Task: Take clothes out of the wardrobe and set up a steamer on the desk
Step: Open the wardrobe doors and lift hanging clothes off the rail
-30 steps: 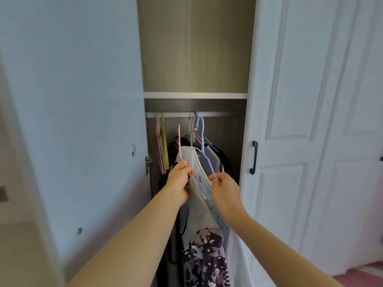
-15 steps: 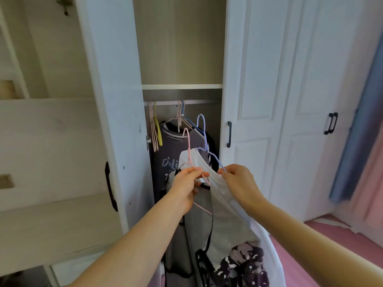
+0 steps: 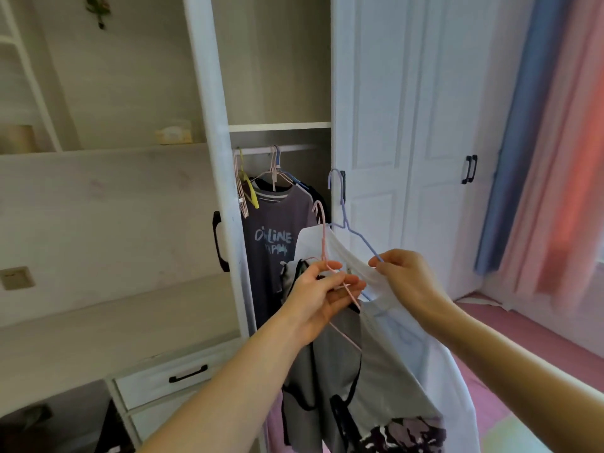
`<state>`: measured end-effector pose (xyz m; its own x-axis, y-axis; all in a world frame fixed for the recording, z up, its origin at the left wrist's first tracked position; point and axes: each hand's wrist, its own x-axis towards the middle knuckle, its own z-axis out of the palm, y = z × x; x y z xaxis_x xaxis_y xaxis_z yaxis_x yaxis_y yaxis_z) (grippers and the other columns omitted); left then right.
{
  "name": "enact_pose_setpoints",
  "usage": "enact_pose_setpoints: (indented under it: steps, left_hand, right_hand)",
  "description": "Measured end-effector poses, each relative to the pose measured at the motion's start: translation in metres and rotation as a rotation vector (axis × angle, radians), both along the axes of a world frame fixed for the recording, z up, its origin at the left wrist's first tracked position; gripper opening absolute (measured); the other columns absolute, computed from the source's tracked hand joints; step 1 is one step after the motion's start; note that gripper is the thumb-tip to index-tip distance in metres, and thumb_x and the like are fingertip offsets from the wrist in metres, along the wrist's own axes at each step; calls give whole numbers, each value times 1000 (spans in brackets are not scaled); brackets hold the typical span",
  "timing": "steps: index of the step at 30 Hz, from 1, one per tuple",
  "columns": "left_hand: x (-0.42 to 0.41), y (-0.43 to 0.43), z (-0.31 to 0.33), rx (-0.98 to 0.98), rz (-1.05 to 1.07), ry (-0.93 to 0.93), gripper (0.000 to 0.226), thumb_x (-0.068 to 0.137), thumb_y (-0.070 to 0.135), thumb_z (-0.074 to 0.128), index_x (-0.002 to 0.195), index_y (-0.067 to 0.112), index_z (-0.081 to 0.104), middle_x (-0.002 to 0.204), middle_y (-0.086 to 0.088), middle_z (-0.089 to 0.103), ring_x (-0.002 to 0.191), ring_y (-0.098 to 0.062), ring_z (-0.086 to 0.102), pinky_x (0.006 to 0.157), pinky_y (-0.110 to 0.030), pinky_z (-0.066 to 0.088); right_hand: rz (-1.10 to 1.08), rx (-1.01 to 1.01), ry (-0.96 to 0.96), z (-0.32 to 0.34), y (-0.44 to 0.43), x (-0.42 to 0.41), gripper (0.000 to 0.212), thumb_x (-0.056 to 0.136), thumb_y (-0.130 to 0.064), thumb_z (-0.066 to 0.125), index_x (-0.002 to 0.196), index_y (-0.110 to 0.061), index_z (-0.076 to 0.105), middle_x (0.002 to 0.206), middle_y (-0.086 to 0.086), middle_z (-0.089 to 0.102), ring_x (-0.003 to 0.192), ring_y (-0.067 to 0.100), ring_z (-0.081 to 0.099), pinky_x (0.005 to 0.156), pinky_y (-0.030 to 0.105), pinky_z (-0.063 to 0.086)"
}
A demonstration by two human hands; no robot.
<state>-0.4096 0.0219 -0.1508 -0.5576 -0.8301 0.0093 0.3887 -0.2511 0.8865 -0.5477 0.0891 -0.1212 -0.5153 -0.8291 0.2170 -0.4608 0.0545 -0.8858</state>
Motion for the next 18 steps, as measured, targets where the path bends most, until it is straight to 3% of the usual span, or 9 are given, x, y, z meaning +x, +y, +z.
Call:
enact_pose_setpoints:
  steps: [7, 11, 18]
  left_hand:
    - [33, 85, -3, 46, 28, 62, 21, 92, -3, 54, 110, 5, 48, 98, -17, 73, 90, -34, 71, 72, -36, 59]
    - [49, 124, -4, 118, 3, 153, 18, 91, -5, 53, 106, 5, 48, 104, -18, 71, 94, -33, 70, 78, -38, 59]
    - [81, 175, -4, 177, 18, 275, 33, 88, -9, 52, 120, -3, 58, 110, -21, 68, 105, -33, 66, 82, -35, 58]
  right_hand:
    - [19, -25, 10, -3, 93, 39, 19, 93, -9, 50, 92, -9, 69, 86, 6, 68, 80, 21, 62, 64, 23, 45]
    - [50, -19, 2, -3, 129, 48, 19, 93, -8, 50, 91, -9, 69, 87, 3, 68, 76, 12, 59, 63, 17, 42]
    - [157, -10, 4, 3, 169, 55, 23, 90, -7, 53, 77, -15, 71, 82, 10, 68, 72, 19, 56, 63, 28, 40]
